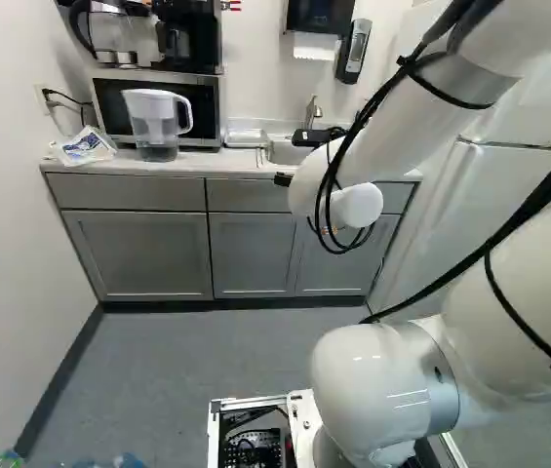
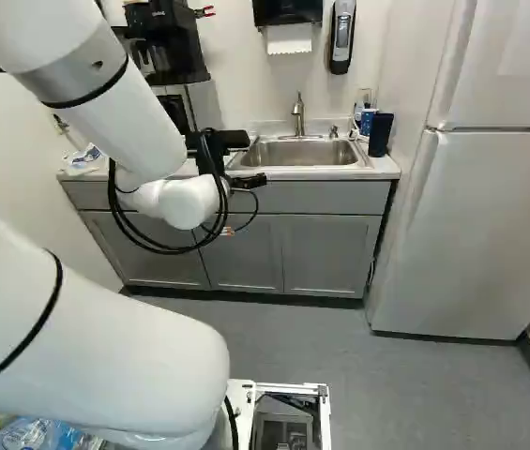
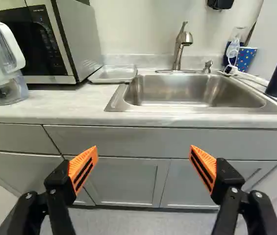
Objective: Rinse the cup and place it in the tray
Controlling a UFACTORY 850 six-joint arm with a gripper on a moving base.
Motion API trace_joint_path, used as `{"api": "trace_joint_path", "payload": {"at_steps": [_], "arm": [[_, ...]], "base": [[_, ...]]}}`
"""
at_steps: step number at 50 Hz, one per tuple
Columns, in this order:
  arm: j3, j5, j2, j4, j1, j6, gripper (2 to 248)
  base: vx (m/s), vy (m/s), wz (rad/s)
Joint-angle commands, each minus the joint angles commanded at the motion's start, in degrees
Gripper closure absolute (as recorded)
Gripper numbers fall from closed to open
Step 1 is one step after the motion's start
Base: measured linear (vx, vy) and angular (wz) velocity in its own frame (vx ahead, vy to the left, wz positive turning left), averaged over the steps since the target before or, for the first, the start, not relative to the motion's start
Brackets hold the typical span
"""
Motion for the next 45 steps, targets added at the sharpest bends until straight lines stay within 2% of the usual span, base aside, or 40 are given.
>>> {"api": "trace_joint_path", "payload": {"at_steps": [45], "arm": [[-7.8, -7.9, -2.1, 0.0, 0.0, 0.0, 3]], "base": [[0.0, 0.0, 0.0]]}}
